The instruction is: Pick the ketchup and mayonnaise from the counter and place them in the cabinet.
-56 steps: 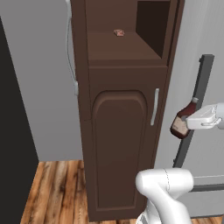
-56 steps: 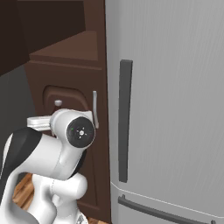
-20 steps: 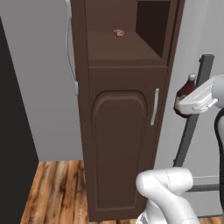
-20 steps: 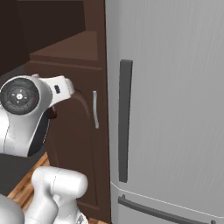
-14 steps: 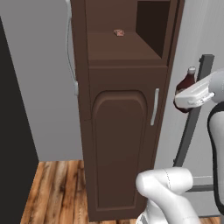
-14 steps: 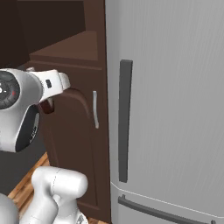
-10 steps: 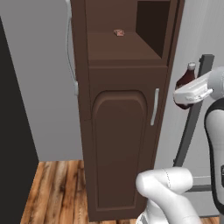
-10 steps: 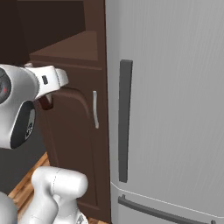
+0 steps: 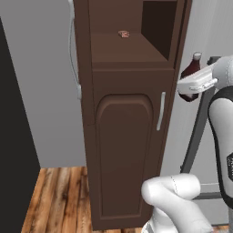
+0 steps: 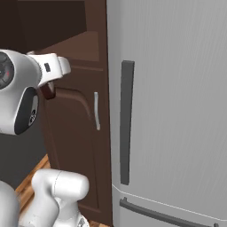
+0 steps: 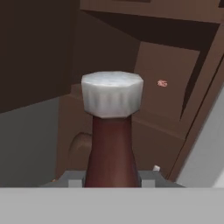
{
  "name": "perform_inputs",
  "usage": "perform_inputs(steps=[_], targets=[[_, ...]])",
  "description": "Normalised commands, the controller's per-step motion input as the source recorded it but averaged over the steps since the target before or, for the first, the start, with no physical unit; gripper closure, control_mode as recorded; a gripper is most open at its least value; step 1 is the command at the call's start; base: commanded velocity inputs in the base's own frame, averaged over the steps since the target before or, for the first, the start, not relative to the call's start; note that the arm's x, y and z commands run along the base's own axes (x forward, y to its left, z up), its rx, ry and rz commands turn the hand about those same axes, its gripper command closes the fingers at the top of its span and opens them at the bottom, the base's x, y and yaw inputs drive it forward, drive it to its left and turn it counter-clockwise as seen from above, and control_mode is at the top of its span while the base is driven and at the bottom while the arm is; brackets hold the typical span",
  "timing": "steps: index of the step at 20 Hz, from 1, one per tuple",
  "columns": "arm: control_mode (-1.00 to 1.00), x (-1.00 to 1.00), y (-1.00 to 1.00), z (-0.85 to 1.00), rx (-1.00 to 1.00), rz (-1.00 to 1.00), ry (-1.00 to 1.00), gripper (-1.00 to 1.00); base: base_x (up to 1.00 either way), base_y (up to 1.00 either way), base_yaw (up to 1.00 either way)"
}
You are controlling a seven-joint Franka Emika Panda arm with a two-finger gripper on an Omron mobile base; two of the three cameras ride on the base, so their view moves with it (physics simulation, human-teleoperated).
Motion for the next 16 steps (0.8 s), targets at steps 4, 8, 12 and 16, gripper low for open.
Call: perform_inputs(steps=[4,8,12,16], targets=[[-1.00,0.32,0.01,0.16,0.00,0.00,0.00,1.00,0.00,0.00,0.00],[-1.00,0.19,0.09,0.13,0.00,0.00,-0.01,1.00,0.00,0.00,0.00],[-1.00,0.06,0.14,0.10,0.00,0.00,-0.04,1.00,0.00,0.00,0.00],[-1.00,0.09,0.08,0.10,0.00,0.00,-0.06,1.00,0.00,0.00,0.00]])
